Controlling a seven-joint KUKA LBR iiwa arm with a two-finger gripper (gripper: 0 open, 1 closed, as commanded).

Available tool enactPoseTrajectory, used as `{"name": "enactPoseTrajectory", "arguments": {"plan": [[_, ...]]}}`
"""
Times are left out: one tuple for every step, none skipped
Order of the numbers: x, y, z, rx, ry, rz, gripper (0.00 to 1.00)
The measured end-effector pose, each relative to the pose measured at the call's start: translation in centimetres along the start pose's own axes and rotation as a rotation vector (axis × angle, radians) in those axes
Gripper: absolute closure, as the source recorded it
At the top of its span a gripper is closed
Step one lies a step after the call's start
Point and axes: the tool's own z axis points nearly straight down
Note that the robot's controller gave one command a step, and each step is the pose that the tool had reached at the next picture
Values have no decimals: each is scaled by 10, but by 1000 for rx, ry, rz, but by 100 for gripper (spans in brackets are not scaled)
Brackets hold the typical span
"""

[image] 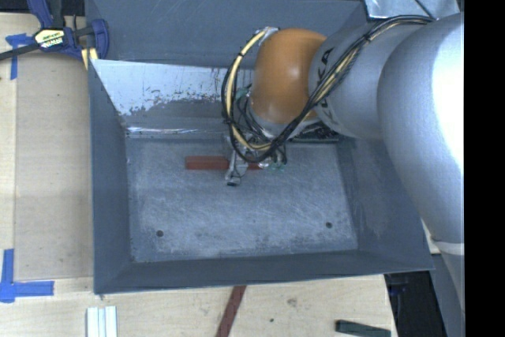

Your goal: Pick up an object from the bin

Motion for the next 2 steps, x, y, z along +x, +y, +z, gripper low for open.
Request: {"name": "enactPoseTrajectory", "arguments": {"plan": [[0,0,0,0,0,0,100],[0,0,-2,0,1,0,100]]}}
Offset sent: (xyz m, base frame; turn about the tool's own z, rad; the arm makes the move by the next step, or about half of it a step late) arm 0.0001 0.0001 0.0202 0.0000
